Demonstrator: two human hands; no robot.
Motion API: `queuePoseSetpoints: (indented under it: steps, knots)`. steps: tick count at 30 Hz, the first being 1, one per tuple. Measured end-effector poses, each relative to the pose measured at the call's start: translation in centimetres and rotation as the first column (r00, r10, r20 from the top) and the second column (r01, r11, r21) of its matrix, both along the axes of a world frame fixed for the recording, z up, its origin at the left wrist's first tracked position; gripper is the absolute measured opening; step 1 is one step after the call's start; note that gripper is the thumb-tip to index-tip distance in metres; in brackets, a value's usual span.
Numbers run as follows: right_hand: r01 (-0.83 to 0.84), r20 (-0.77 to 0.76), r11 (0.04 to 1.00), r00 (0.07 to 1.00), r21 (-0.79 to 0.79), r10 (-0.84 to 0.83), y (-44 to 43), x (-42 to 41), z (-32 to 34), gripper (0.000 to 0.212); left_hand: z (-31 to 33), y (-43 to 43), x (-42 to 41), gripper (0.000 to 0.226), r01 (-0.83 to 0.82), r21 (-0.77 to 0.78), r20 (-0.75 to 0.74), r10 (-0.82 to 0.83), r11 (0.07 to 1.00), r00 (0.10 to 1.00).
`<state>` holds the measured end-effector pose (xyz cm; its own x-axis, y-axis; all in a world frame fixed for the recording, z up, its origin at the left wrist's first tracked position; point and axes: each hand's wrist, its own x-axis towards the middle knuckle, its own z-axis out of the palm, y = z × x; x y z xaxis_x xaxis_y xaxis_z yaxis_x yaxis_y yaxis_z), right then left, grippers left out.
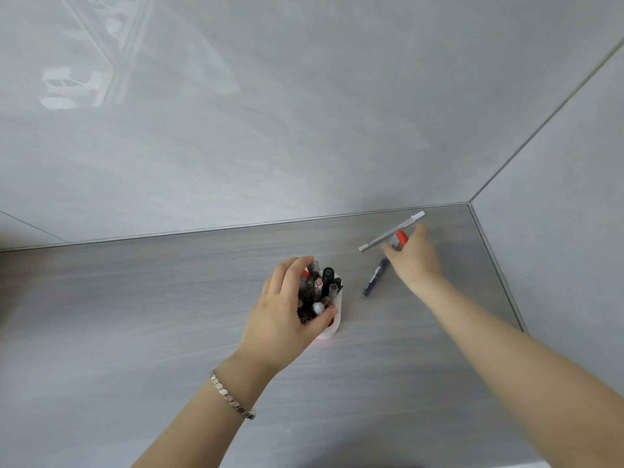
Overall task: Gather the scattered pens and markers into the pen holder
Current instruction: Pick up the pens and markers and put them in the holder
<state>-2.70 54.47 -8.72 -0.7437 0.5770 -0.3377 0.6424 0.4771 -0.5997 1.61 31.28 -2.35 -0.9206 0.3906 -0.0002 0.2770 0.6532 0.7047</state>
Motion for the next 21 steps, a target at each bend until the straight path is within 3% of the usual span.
queuePoseSetpoints:
  steps: [4, 7, 9, 11, 15, 17, 21]
  knots:
    - [0.046, 0.047, 0.999, 0.998, 0.027, -0.047, -0.9, -0.3, -0.7, 0.035, 0.1, 0.0, 0.1, 0.065, -0.003, 0.009, 0.02, 0.003, 1.0, 1.0]
    - [0.043, 0.029, 0.998, 0.999, -0.036, -0.042, -1.1, 1.1, 0.0, 0.045, -0.1, -0.2, 0.2, 0.065, -0.006, 0.025, 0.025, 0.005, 1.0, 1.0]
    - [0.004, -0.085, 0.992, 0.996, -0.125, -0.014, -1.2, 2.6, 1.2, 0.047, -0.2, -0.3, 0.3, 0.065, 0.0, 0.051, 0.044, -0.002, 0.999, 0.999]
    - [-0.038, -0.297, 0.979, 0.955, -0.201, -0.024, -1.4, 4.3, 3.4, 0.041, -0.3, -0.5, 0.3, 0.066, 0.004, 0.088, 0.079, -0.011, 0.996, 0.997]
    - [-0.14, -0.715, 0.938, 0.685, -0.316, -0.138, -3.0, 7.8, 8.9, 0.044, -0.2, -0.9, 0.3, 0.072, 0.034, 0.132, 0.122, -0.05, 0.991, 0.991]
    - [-0.234, -0.791, 0.921, 0.601, -0.312, -0.115, -4.6, 8.8, 9.8, 0.046, -0.2, -1.0, 0.3, 0.076, 0.043, 0.14, 0.137, -0.062, 0.989, 0.989]
    - [-0.331, -0.744, 0.917, 0.665, -0.221, 0.061, -8.0, 9.0, 7.2, 0.044, -0.4, -1.4, 0.2, 0.088, 0.059, 0.158, 0.124, -0.079, 0.986, 0.989]
